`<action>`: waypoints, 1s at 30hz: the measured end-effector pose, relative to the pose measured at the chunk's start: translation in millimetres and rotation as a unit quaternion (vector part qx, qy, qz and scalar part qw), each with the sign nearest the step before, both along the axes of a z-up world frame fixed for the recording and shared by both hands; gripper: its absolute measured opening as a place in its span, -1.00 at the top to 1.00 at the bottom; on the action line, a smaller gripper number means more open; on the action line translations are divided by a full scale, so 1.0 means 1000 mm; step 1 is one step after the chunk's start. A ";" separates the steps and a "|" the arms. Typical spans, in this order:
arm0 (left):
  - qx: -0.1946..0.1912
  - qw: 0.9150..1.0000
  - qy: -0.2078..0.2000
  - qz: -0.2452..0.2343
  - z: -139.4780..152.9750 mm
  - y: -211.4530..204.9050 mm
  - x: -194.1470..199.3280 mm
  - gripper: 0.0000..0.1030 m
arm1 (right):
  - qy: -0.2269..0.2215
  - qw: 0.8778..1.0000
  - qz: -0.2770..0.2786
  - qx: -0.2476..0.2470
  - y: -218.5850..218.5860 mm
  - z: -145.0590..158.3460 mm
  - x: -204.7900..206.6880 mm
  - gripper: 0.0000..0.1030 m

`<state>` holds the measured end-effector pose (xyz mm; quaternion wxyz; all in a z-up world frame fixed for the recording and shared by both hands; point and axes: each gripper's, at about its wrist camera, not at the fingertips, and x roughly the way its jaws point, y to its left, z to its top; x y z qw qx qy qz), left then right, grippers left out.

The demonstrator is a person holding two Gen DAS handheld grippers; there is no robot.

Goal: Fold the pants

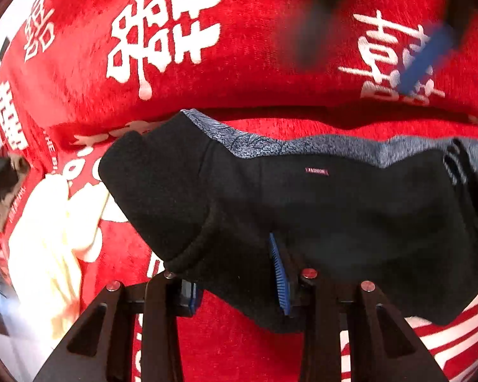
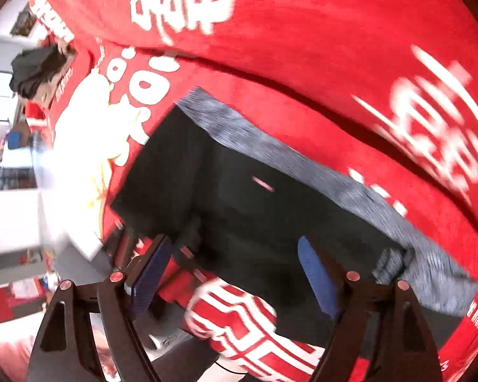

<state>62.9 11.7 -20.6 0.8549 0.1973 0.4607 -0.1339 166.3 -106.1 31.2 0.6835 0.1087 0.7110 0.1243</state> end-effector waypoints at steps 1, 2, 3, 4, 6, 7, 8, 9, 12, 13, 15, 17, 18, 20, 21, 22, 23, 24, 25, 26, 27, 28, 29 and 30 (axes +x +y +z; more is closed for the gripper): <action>0.004 1.000 0.002 0.000 -0.001 0.000 0.000 0.27 | 0.017 1.000 0.003 0.003 0.011 -0.003 0.011 -0.64; 0.005 1.000 0.003 0.001 -0.001 0.002 0.000 0.27 | 0.030 0.999 0.008 0.014 0.024 -0.007 0.024 -0.64; 0.007 1.000 0.003 0.002 -0.002 0.002 0.000 0.27 | 0.036 0.999 0.015 0.022 0.035 -0.009 0.030 -0.65; 0.010 1.000 0.002 0.002 -0.003 0.001 0.000 0.27 | 0.043 0.998 0.028 0.025 0.048 -0.011 0.036 -0.65; 0.018 1.000 -0.005 0.000 -0.003 -0.005 -0.002 0.27 | 0.058 0.996 0.059 0.016 0.075 -0.019 0.039 -0.65; 0.022 1.000 -0.009 -0.002 -0.003 -0.006 -0.004 0.27 | 0.069 0.994 0.078 0.002 0.088 -0.025 0.043 -0.65; 0.024 1.000 -0.011 -0.002 -0.003 -0.009 -0.004 0.27 | 0.077 0.992 0.096 -0.014 0.100 -0.031 0.047 -0.65; 0.025 1.000 -0.014 -0.001 -0.003 -0.010 -0.005 0.27 | 0.083 0.990 0.110 -0.024 0.108 -0.036 0.048 -0.65; 0.028 0.999 -0.020 -0.001 -0.003 -0.016 -0.011 0.27 | 0.122 0.979 0.157 -0.043 0.132 -0.060 0.049 -0.65; 0.030 0.999 -0.022 -0.001 -0.002 -0.017 -0.012 0.27 | 0.135 0.976 0.163 -0.049 0.135 -0.067 0.047 -0.65; 0.030 0.999 -0.021 -0.004 -0.003 -0.020 -0.015 0.27 | 0.152 0.973 0.166 -0.057 0.131 -0.079 0.043 -0.20; 0.025 0.999 -0.025 -0.014 0.003 -0.024 -0.020 0.27 | 0.145 0.977 0.150 -0.032 0.120 -0.075 0.040 0.62; 0.026 0.999 -0.033 -0.020 0.008 -0.028 -0.023 0.27 | 0.128 0.982 0.140 -0.018 0.109 -0.066 0.037 0.63; 0.023 0.998 -0.043 -0.033 0.022 -0.038 -0.030 0.27 | 0.103 0.986 0.129 0.004 0.093 -0.051 0.030 0.64; 0.018 0.998 -0.045 -0.036 0.029 -0.042 -0.033 0.27 | 0.090 0.989 0.117 0.020 0.080 -0.041 0.023 0.64; 0.012 0.998 -0.048 -0.041 0.036 -0.046 -0.035 0.27 | 0.077 0.991 0.104 0.037 0.067 -0.032 0.017 0.64; 0.002 0.997 -0.052 -0.049 0.048 -0.053 -0.040 0.27 | 0.066 0.992 0.092 0.052 0.056 -0.023 0.012 0.64; -0.005 0.997 -0.054 -0.054 0.056 -0.056 -0.042 0.27 | 0.051 0.993 0.075 0.072 0.041 -0.013 0.004 0.64; -0.012 0.997 -0.056 -0.060 0.065 -0.061 -0.045 0.27 | 0.038 0.993 0.061 0.089 0.027 -0.004 -0.003 0.64; -0.025 0.996 -0.057 -0.071 0.078 -0.069 -0.051 0.27 | 0.026 0.993 0.045 0.106 0.013 0.005 -0.012 0.64; -0.044 0.994 -0.058 -0.081 0.085 -0.075 -0.054 0.27 | 0.010 0.992 0.028 0.125 -0.005 0.015 -0.022 0.64; -0.052 0.993 -0.059 -0.089 0.095 -0.081 -0.057 0.27 | -0.002 0.990 0.015 0.139 -0.019 0.023 -0.032 0.64; -0.059 0.991 -0.061 -0.099 0.104 -0.090 -0.062 0.27 | -0.017 0.988 0.003 0.153 -0.035 0.032 -0.043 0.63; -0.064 0.989 -0.064 -0.113 0.114 -0.102 -0.070 0.27 | -0.033 0.985 -0.010 0.167 -0.054 0.041 -0.054 0.63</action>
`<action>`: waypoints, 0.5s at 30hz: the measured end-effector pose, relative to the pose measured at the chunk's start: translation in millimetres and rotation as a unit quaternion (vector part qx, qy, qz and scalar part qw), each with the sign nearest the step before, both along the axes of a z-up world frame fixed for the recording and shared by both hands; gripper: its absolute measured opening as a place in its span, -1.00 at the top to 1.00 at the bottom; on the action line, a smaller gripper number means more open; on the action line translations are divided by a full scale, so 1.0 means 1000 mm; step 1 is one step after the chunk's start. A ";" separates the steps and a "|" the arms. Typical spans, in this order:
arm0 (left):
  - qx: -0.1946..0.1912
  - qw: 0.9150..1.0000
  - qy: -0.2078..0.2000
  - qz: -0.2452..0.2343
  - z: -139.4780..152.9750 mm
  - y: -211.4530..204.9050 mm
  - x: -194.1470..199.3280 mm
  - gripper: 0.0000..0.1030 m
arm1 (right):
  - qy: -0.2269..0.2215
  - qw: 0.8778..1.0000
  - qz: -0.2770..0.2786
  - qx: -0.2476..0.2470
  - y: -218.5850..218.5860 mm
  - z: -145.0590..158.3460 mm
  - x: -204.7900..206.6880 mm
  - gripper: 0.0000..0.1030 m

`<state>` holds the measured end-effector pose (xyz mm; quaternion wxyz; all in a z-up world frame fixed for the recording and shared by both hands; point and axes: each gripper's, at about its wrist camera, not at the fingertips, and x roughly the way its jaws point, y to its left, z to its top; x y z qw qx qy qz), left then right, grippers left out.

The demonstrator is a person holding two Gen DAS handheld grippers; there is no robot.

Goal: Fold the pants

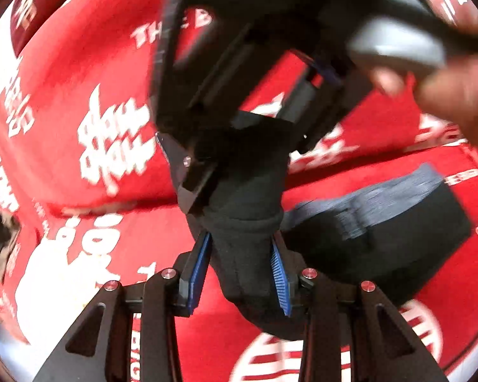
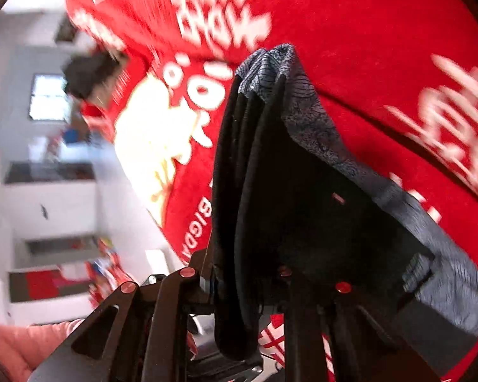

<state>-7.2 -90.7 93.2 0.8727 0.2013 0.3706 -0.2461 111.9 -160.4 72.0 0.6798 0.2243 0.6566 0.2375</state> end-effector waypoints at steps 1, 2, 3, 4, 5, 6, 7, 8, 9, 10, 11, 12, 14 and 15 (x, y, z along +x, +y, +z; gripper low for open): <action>-0.002 1.000 -0.002 -0.010 0.008 -0.010 -0.006 0.27 | -0.017 1.000 -0.016 0.013 -0.020 0.009 -0.013 0.63; -0.008 1.000 -0.001 -0.026 0.016 -0.026 -0.016 0.27 | -0.028 0.999 -0.028 0.021 -0.033 0.014 -0.025 0.63; -0.011 0.999 0.002 -0.037 0.021 -0.037 -0.021 0.27 | -0.041 0.998 -0.042 0.028 -0.051 0.020 -0.040 0.63; -0.014 0.999 0.004 -0.048 0.024 -0.048 -0.027 0.27 | -0.050 0.997 -0.055 0.032 -0.068 0.024 -0.053 0.62; -0.015 0.998 0.006 -0.059 0.029 -0.062 -0.035 0.27 | -0.057 0.995 -0.069 0.037 -0.085 0.027 -0.067 0.61; -0.012 0.997 0.009 -0.075 0.032 -0.081 -0.047 0.27 | -0.063 0.994 -0.084 0.043 -0.102 0.029 -0.080 0.60; -0.009 0.996 0.009 -0.086 0.032 -0.092 -0.054 0.27 | -0.069 0.992 -0.097 0.048 -0.119 0.030 -0.092 0.59; -0.003 0.995 0.005 -0.104 0.032 -0.111 -0.068 0.27 | -0.076 0.989 -0.112 0.054 -0.140 0.030 -0.110 0.58; 0.002 0.993 0.001 -0.117 0.029 -0.125 -0.078 0.27 | -0.080 0.987 -0.124 0.059 -0.151 0.026 -0.121 0.57; 0.009 0.991 -0.004 -0.130 0.026 -0.136 -0.086 0.27 | -0.082 0.985 -0.137 0.065 -0.167 0.023 -0.135 0.57; 0.018 0.989 -0.007 -0.146 0.021 -0.151 -0.097 0.27 | -0.082 0.982 -0.152 0.072 -0.182 0.018 -0.149 0.57; 0.028 0.986 -0.009 -0.163 0.015 -0.167 -0.109 0.27 | -0.080 0.979 -0.170 0.079 -0.199 0.011 -0.164 0.57; 0.042 0.982 -0.001 -0.185 0.000 -0.189 -0.124 0.27 | -0.074 0.974 -0.195 0.084 -0.233 -0.002 -0.190 0.57; 0.052 0.979 0.006 -0.197 -0.009 -0.202 -0.134 0.27 | -0.069 0.972 -0.207 0.084 -0.247 -0.013 -0.203 0.58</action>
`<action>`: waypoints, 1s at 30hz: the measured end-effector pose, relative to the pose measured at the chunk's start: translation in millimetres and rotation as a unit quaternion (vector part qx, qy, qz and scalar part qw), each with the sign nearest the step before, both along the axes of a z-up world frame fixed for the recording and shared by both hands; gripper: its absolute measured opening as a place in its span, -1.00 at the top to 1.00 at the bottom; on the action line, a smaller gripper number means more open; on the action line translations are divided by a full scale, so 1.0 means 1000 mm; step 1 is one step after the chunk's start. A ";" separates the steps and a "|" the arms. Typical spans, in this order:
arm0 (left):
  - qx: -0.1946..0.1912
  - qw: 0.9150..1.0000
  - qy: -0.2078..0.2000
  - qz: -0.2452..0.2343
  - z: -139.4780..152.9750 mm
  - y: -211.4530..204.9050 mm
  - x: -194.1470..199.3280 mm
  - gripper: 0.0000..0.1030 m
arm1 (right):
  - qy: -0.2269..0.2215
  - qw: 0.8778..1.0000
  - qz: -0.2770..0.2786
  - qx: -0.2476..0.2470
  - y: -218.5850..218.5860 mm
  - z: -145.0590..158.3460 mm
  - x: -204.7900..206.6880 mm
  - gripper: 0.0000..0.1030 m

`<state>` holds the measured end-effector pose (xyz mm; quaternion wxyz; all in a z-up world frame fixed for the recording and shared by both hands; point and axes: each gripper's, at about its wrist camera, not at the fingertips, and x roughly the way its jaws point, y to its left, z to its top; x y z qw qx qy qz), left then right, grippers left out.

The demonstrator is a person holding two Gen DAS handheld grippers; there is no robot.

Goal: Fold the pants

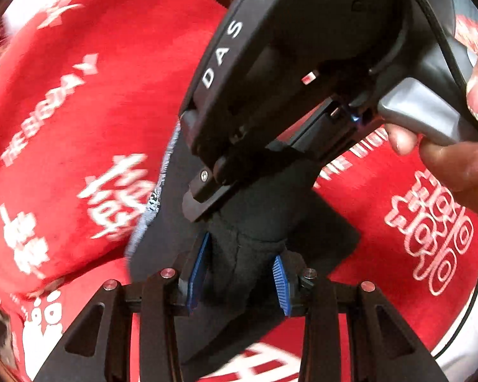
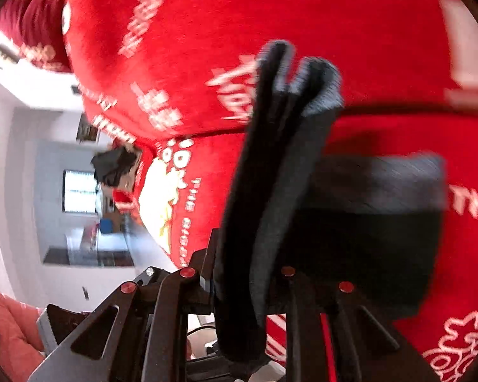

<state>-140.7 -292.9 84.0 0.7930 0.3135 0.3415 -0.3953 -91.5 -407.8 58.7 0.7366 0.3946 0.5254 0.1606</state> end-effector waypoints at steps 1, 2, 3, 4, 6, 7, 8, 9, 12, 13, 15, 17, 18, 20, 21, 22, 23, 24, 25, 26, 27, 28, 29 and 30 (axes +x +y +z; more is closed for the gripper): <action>0.007 1.000 0.003 -0.008 -0.007 -0.009 -0.006 0.27 | 0.007 1.000 -0.011 0.004 -0.010 -0.012 -0.012 0.58; 0.016 1.000 0.006 -0.018 -0.016 -0.018 -0.013 0.27 | 0.015 1.000 -0.023 0.009 -0.020 -0.026 -0.024 0.57; 0.029 0.999 0.007 -0.030 -0.028 -0.027 -0.021 0.27 | 0.022 0.999 -0.031 0.013 -0.028 -0.036 -0.034 0.57; 0.041 0.998 0.006 -0.039 -0.038 -0.031 -0.025 0.27 | 0.031 0.999 -0.040 0.015 -0.035 -0.050 -0.041 0.57; 0.072 0.996 0.001 -0.057 -0.062 -0.040 -0.037 0.27 | 0.052 0.997 -0.049 0.017 -0.047 -0.079 -0.050 0.56; 0.081 0.995 -0.002 -0.063 -0.069 -0.042 -0.040 0.27 | 0.059 0.997 -0.052 0.017 -0.048 -0.090 -0.053 0.56; 0.089 0.994 -0.007 -0.069 -0.074 -0.043 -0.042 0.26 | 0.062 0.996 -0.058 0.022 -0.047 -0.099 -0.056 0.56; 0.094 0.993 -0.012 -0.075 -0.076 -0.043 -0.043 0.19 | 0.062 0.996 -0.065 0.031 -0.046 -0.107 -0.057 0.56; 0.081 0.992 0.027 -0.094 -0.071 -0.037 -0.042 -0.14 | 0.055 0.995 -0.075 0.042 -0.045 -0.113 -0.060 0.56; 0.077 0.991 0.036 -0.099 -0.067 -0.034 -0.042 -0.14 | 0.056 0.995 -0.077 0.041 -0.047 -0.115 -0.061 0.56; 0.073 0.990 0.051 -0.111 -0.054 -0.024 -0.041 -0.14 | 0.064 0.994 -0.079 0.041 -0.052 -0.114 -0.065 0.55; 0.059 0.990 0.078 -0.102 -0.038 -0.008 -0.032 -0.14 | 0.070 0.994 -0.079 0.029 -0.052 -0.111 -0.069 0.50; 0.053 0.990 0.090 -0.090 -0.031 -0.001 -0.026 -0.14 | 0.077 0.994 -0.080 0.019 -0.052 -0.107 -0.070 0.47; 0.049 0.992 0.096 -0.060 -0.024 0.012 -0.011 -0.14 | 0.084 0.992 -0.092 0.001 -0.053 -0.100 -0.074 0.34; 0.052 0.994 0.094 -0.035 -0.022 0.020 0.002 -0.14 | 0.087 0.991 -0.100 -0.017 -0.053 -0.092 -0.076 0.31; 0.054 0.994 0.092 -0.015 -0.021 0.027 0.013 -0.14 | 0.091 0.989 -0.108 -0.043 -0.052 -0.086 -0.079 0.28; 0.056 0.994 0.091 0.007 -0.022 0.034 0.027 -0.14 | 0.100 0.985 -0.117 -0.079 -0.051 -0.079 -0.082 0.18; 0.060 0.993 0.091 0.034 -0.024 0.041 0.041 -0.14 | 0.108 0.980 -0.124 -0.109 -0.052 -0.075 -0.086 0.16; 0.062 0.992 0.092 0.055 -0.026 0.048 0.052 -0.14 | 0.114 0.975 -0.134 -0.138 -0.053 -0.070 -0.090 0.16; 0.066 0.990 0.093 0.077 -0.028 0.054 0.065 -0.14 | 0.111 0.970 -0.146 -0.158 -0.054 -0.062 -0.096 0.18; 0.065 0.988 0.098 0.101 -0.030 0.061 0.077 -0.14 | 0.104 0.968 -0.154 -0.168 -0.054 -0.054 -0.100 0.24; 0.059 0.986 0.107 0.118 -0.035 0.069 0.086 -0.14 | 0.097 0.967 -0.161 -0.175 -0.053 -0.046 -0.102 0.38; 0.054 0.983 0.117 0.129 -0.036 0.073 0.093 -0.14 | 0.087 0.967 -0.162 -0.179 -0.050 -0.036 -0.104 0.41; 0.055 0.979 0.140 0.140 -0.044 0.077 0.100 -0.14 | 0.079 0.967 -0.159 -0.181 -0.045 -0.029 -0.103 0.41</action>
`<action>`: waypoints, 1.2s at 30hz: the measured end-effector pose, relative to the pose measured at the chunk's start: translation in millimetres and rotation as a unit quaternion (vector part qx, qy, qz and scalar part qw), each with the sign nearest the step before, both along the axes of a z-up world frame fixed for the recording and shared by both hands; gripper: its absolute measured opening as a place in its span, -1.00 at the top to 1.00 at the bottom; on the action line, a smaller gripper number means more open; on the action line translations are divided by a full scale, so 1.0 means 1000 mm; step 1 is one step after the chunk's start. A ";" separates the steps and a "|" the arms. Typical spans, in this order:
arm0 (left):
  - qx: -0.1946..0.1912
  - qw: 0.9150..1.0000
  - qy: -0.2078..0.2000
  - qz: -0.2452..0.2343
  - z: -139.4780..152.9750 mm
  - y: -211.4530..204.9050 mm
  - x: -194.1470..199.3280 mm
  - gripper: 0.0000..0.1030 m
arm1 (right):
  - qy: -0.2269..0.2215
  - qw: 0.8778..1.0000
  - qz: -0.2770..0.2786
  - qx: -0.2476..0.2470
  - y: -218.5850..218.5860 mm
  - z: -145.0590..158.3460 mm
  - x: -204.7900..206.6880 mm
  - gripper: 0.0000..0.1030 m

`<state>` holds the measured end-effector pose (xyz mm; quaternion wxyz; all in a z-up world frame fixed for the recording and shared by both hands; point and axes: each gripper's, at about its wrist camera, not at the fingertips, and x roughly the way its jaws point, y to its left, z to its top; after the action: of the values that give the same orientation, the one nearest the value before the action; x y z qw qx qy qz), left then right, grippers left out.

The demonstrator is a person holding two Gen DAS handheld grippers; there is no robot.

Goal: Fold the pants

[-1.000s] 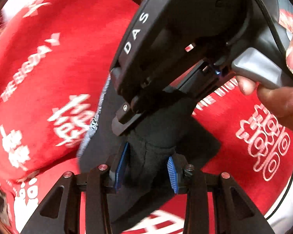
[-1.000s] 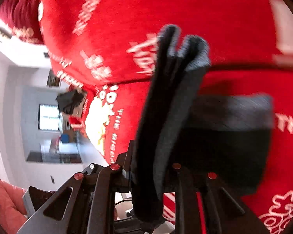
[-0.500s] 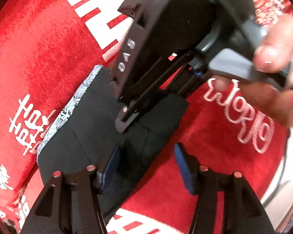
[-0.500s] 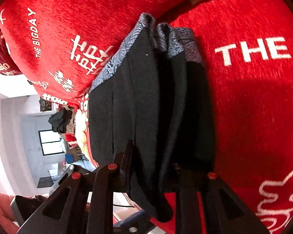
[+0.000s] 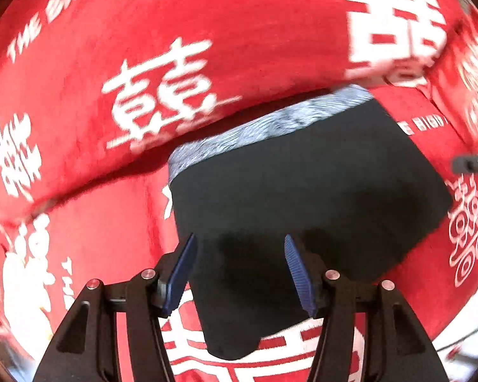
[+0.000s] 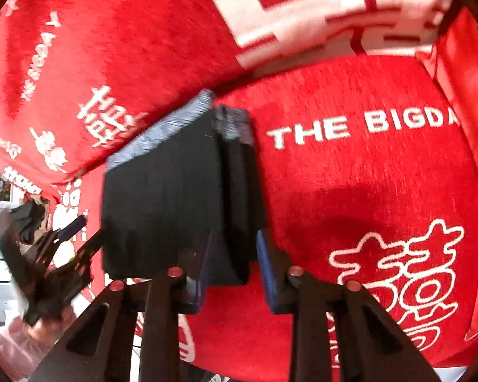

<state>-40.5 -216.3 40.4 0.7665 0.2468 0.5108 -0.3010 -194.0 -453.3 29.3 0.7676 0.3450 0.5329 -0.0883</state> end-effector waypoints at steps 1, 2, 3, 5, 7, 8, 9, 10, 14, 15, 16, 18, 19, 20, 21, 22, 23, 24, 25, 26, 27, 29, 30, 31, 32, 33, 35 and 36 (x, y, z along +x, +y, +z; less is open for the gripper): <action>0.006 1.000 0.015 0.003 -0.009 0.001 0.003 -0.14 | -0.003 1.000 0.007 0.000 0.003 0.002 0.003 0.41; 0.021 0.999 0.041 0.015 -0.024 0.003 0.006 -0.14 | -0.001 1.000 0.020 0.002 0.010 0.001 0.009 0.41; 0.020 0.998 0.055 0.026 -0.032 0.006 0.006 -0.14 | 0.004 1.000 0.026 -0.001 0.015 -0.002 0.013 0.40; 0.006 0.997 0.059 0.041 -0.039 0.012 0.006 -0.15 | 0.036 0.998 0.037 -0.017 0.029 -0.018 0.024 0.38; 0.006 0.997 0.062 0.041 -0.041 0.012 0.005 -0.16 | 0.082 0.995 0.045 -0.037 0.039 -0.041 0.028 0.37; 0.007 0.997 0.060 0.042 -0.040 0.012 0.004 -0.16 | 0.082 0.995 0.040 -0.040 0.040 -0.042 0.027 0.37; 0.010 0.997 0.062 0.044 -0.041 0.012 0.003 -0.19 | 0.073 0.996 0.033 -0.043 0.039 -0.041 0.025 0.36; 0.012 0.997 0.065 0.048 -0.041 0.012 0.004 -0.37 | 0.071 0.996 0.033 -0.044 0.039 -0.039 0.024 0.34; 0.007 0.991 0.101 0.084 -0.044 0.021 0.013 -0.84 | 0.086 0.996 0.016 -0.032 0.031 -0.043 0.021 0.12; 0.006 0.990 0.106 0.093 -0.044 0.024 0.015 -0.84 | 0.087 0.996 0.012 -0.029 0.030 -0.040 0.020 0.10; 0.009 0.989 0.108 0.100 -0.045 0.027 0.017 -0.84 | 0.089 0.996 0.010 -0.030 0.029 -0.039 0.020 0.07; 0.013 0.987 0.116 0.110 -0.049 0.033 0.019 -0.84 | 0.093 0.995 0.011 -0.037 0.030 -0.042 0.021 0.03; 0.010 0.986 0.123 0.114 -0.050 0.035 0.020 -0.84 | 0.095 0.995 0.010 -0.040 0.030 -0.042 0.021 0.00; 0.006 0.985 0.128 0.117 -0.051 0.037 0.020 -0.84 | 0.097 0.994 0.008 -0.042 0.029 -0.042 0.020 -0.03; 0.005 0.984 0.132 0.118 -0.052 0.038 0.020 -0.85 | 0.098 0.994 0.006 -0.042 0.030 -0.043 0.020 -0.04; 0.007 0.984 0.133 0.118 -0.053 0.038 0.021 -0.85 | 0.099 0.994 0.005 -0.041 0.030 -0.042 0.021 -0.04; 0.009 0.984 0.134 0.118 -0.054 0.037 0.020 -0.85 | 0.099 0.994 0.005 -0.042 0.030 -0.043 0.021 -0.04; 0.009 0.984 0.134 0.118 -0.054 0.037 0.021 -0.85 | 0.101 0.994 0.006 -0.045 0.031 -0.042 0.022 -0.04; 0.010 0.984 0.134 0.118 -0.054 0.037 0.020 -0.85 | 0.103 0.994 0.007 -0.048 0.032 -0.042 0.022 -0.05; 0.010 0.984 0.135 0.119 -0.054 0.037 0.021 -0.85 | 0.104 0.993 0.008 -0.051 0.033 -0.041 0.021 -0.06; 0.010 0.984 0.136 0.119 -0.054 0.036 0.026 -0.85 | 0.107 0.993 0.009 -0.054 0.034 -0.040 0.021 -0.06; 0.008 0.983 0.139 0.121 -0.055 0.037 0.026 -0.85 | 0.108 0.992 0.012 -0.060 0.036 -0.038 0.020 -0.09; 0.007 0.983 0.141 0.121 -0.056 0.037 0.030 -0.85 | 0.109 0.992 0.014 -0.063 0.037 -0.037 0.020 -0.09; 0.007 0.982 0.142 0.121 -0.056 0.037 0.031 -0.85 | 0.109 0.992 0.015 -0.064 0.037 -0.037 0.019 -0.11; 0.007 0.983 0.142 0.121 -0.058 0.037 0.032 -0.85 | 0.108 0.992 0.016 -0.065 0.038 -0.036 0.019 -0.13; 0.009 0.983 0.140 0.120 -0.060 0.036 0.035 -0.91 | 0.107 0.992 0.017 -0.067 0.038 -0.035 0.019 -0.15; 0.017 0.984 0.133 0.121 -0.061 0.036 0.036 -0.98 | 0.106 0.992 0.020 -0.068 0.038 -0.034 0.018 -0.18; 0.016 0.983 0.136 0.122 -0.062 0.038 0.037 -0.98 | 0.106 0.992 0.021 -0.067 0.037 -0.033 0.018 -0.19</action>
<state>-3.3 -178.7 -22.0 0.7169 0.1519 0.6413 -0.2276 -175.7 -415.9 -3.8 0.7296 0.2704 0.6115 -0.1435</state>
